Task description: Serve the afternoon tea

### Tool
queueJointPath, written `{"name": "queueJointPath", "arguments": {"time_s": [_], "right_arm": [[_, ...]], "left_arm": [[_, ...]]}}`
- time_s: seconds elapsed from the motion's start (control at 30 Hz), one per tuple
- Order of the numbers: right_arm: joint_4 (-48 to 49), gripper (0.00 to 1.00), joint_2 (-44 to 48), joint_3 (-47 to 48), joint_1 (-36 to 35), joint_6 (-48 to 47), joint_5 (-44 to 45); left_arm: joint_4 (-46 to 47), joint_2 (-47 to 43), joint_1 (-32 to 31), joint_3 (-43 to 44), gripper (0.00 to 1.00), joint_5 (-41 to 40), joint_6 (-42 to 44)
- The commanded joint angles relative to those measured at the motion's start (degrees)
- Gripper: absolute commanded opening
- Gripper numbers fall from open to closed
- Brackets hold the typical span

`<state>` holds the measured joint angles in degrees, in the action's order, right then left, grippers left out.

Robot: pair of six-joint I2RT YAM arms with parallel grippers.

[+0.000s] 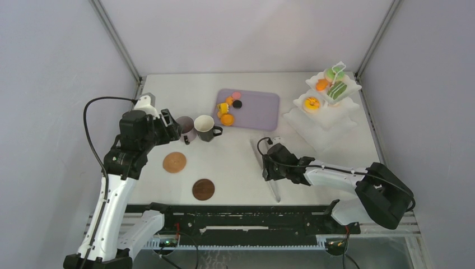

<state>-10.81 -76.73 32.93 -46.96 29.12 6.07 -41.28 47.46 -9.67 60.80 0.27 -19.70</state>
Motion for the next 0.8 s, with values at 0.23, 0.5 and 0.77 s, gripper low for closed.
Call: {"name": "queueJointPath", "arguments": {"time_s": [0.23, 0.5, 0.77], "right_arm": [[-2.02, 0.8, -0.04, 1.4, -6.97, 5.51, 14.29], [-2.75, 0.82, -7.23, 3.51, -11.52, 10.16, 21.71], [-3.77, 0.65, -12.25, 5.67, -13.11, 15.41, 24.09]], "left_arm": [[1.03, -1.95, 0.43, -0.32, 0.67, 0.63, -1.15], [1.03, -1.99, 0.44, -0.58, 0.67, 1.24, -1.38], [0.83, -2.08, 0.36, -0.59, 0.67, 0.86, -1.13]]}}
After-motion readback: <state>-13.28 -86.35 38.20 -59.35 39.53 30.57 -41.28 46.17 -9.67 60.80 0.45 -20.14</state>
